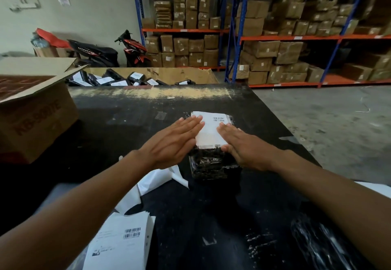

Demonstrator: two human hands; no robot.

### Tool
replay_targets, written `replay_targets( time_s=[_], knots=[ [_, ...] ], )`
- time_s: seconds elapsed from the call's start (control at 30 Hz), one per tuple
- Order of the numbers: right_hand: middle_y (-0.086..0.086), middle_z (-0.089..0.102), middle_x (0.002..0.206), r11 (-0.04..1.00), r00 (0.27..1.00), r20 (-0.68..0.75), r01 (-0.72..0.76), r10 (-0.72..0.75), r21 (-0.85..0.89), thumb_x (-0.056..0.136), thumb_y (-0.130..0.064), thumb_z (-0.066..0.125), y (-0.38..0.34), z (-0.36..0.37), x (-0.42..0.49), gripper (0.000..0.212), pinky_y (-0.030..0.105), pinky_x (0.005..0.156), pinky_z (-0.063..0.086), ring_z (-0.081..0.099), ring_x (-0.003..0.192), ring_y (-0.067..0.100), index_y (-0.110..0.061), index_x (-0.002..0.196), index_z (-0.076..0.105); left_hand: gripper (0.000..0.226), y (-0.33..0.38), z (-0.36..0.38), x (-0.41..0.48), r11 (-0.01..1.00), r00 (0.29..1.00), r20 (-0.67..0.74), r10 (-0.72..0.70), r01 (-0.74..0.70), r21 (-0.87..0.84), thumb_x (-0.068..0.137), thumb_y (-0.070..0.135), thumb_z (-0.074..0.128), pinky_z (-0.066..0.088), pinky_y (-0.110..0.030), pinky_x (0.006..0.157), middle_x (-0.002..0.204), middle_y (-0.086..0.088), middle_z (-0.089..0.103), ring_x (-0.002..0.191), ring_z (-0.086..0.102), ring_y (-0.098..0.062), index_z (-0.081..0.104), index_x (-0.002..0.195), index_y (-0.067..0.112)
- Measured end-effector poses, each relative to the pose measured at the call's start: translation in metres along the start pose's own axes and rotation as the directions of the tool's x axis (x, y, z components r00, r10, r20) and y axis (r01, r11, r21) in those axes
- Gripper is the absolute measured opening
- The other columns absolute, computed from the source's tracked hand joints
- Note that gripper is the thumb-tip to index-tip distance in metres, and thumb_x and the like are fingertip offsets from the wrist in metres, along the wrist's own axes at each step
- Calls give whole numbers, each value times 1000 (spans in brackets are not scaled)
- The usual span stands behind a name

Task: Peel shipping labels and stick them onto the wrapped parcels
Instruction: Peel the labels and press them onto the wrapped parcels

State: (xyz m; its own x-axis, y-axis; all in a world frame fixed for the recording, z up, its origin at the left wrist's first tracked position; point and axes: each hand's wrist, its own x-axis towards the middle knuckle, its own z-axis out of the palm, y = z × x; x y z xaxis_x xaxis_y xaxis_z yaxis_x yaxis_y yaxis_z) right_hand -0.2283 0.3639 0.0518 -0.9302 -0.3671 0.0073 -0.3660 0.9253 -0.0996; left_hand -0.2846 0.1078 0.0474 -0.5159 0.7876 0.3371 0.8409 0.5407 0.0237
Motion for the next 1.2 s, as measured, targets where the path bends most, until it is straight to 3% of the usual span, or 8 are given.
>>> replay_targets(
  time_s=[0.1,0.2,0.33,0.43,0.67,0.97,1.07,1.2],
  knots=[
    [0,-5,165,1000,1000,3,7,-7,4,106,-40,28,3,0,-1,62,21,116,-5,-8,150,10,-18,158,1,53,3,3,24,992,987,146,-66,81,-99,106,35,23,-4,-15,116,163,2,9,145,-1,1,14,155,18],
    [-1,-6,165,1000,1000,17,15,-15,9,106,-41,27,4,-1,0,62,22,117,-4,-8,150,9,-19,158,1,49,-16,-2,6,982,976,209,-64,99,-162,106,32,26,5,-22,119,160,9,14,144,6,2,21,154,24],
    [-1,-6,165,1000,1000,4,13,-13,26,106,-39,27,3,0,-1,62,24,120,-3,-8,151,10,-18,158,1,49,-50,-15,-28,976,970,173,-171,191,-101,103,39,24,16,-35,122,155,15,18,144,14,-1,27,150,28],
    [-1,-4,165,999,1000,-2,12,-12,40,106,-39,29,3,0,0,62,27,121,0,-7,151,10,-18,158,3,51,-32,-14,2,979,988,109,-106,122,-162,102,40,23,10,-27,120,159,10,19,145,11,0,26,152,27],
    [-2,-3,165,998,999,2,34,-34,50,106,-39,29,3,-2,-3,61,26,122,0,-8,150,9,-19,158,4,48,-34,-4,14,984,979,205,4,32,-174,104,38,26,14,-29,121,157,13,25,144,21,-3,31,150,29],
    [0,-3,165,998,1000,-19,22,-21,61,106,-37,29,1,0,-1,61,21,116,-5,-7,151,11,-16,158,4,49,-38,-22,41,973,990,70,-124,135,-188,102,35,29,15,-25,116,155,4,32,139,24,-3,38,148,20],
    [-1,-3,166,998,1000,-18,9,-7,60,106,-37,30,0,-1,-1,61,19,112,-6,-7,151,10,-18,158,5,45,-21,-4,87,958,973,149,-174,202,-203,107,29,29,11,-26,116,158,1,28,144,24,-9,33,150,19],
    [-2,-4,166,998,1000,6,3,-3,63,107,-37,29,-2,-4,-2,60,19,108,-7,-7,151,10,-18,158,4,44,-28,1,95,968,951,245,-189,223,-119,107,28,29,33,-31,107,155,1,37,130,48,-23,38,149,19]
  ],
)
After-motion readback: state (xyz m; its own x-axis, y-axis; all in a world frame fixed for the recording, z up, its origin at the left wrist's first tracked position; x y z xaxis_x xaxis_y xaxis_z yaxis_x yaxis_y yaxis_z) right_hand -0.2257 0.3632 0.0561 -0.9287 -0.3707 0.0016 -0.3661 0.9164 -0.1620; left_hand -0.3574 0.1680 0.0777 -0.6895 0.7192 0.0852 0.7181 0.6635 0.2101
